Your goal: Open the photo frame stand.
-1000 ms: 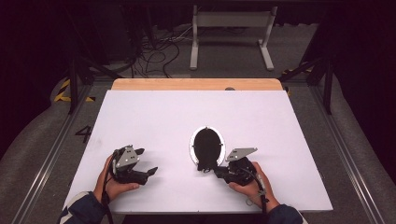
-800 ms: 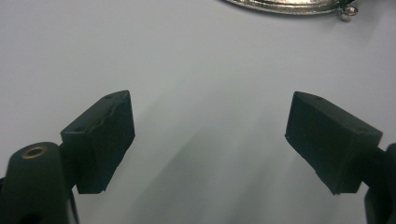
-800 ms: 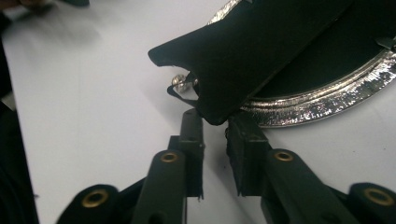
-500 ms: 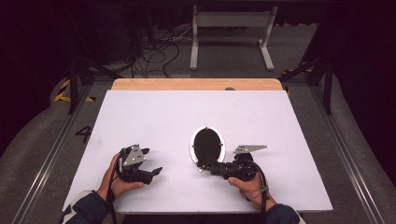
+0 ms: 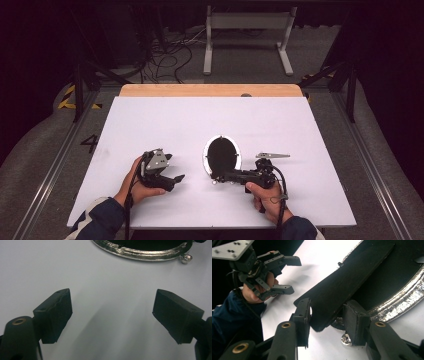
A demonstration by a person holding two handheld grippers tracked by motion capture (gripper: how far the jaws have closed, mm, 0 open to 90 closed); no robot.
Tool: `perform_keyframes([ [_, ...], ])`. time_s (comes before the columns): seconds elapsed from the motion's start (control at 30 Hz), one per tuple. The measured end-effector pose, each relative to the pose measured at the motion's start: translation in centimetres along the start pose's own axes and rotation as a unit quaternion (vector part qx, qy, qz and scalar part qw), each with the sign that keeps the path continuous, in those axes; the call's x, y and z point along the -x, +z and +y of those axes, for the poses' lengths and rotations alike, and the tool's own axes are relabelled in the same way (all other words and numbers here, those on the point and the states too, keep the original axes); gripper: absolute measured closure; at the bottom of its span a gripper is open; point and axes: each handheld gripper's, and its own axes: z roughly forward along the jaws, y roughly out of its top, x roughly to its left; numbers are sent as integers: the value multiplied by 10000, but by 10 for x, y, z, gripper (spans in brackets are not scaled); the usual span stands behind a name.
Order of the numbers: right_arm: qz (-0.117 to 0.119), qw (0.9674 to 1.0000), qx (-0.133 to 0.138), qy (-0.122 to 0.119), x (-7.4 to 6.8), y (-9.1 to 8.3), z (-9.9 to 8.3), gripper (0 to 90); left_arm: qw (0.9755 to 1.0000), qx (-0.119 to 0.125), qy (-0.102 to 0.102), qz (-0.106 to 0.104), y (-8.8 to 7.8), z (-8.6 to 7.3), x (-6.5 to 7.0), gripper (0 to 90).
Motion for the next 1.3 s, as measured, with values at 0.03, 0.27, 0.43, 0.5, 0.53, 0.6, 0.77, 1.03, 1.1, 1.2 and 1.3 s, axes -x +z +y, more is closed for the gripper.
perform_keyframes([
  [0.03,46,9999,78,79,1,1,1,564,10000,-23,25,-35,4,3,1,168],
  [0.27,32,9989,173,429,6,1,2,506,9999,-112,81,-89,16,11,2,162],
  [0.43,-141,9986,157,478,4,2,1,567,9997,-124,136,-144,20,15,3,159],
  [0.5,-107,9986,138,506,6,1,2,577,9997,-139,111,-158,21,14,4,157],
  [0.53,-108,9984,143,533,6,1,1,583,9997,-156,110,-160,22,14,3,156],
  [0.6,-101,9981,169,578,7,1,2,585,9997,-166,89,-169,23,14,3,157],
  [0.77,-72,9976,245,644,9,4,4,573,9998,-119,97,-135,29,19,1,166],
  [1.03,62,9970,212,740,10,12,8,584,9993,-59,-185,-316,41,30,-5,183],
  [1.1,105,9979,150,618,9,12,8,624,9991,-129,-235,-328,48,35,-7,201],
  [1.2,127,9988,100,455,7,10,9,647,9978,-57,-415,-511,52,38,-11,214],
  [1.3,127,9993,83,353,7,10,9,653,9967,-17,-530,-612,54,40,-13,210],
])
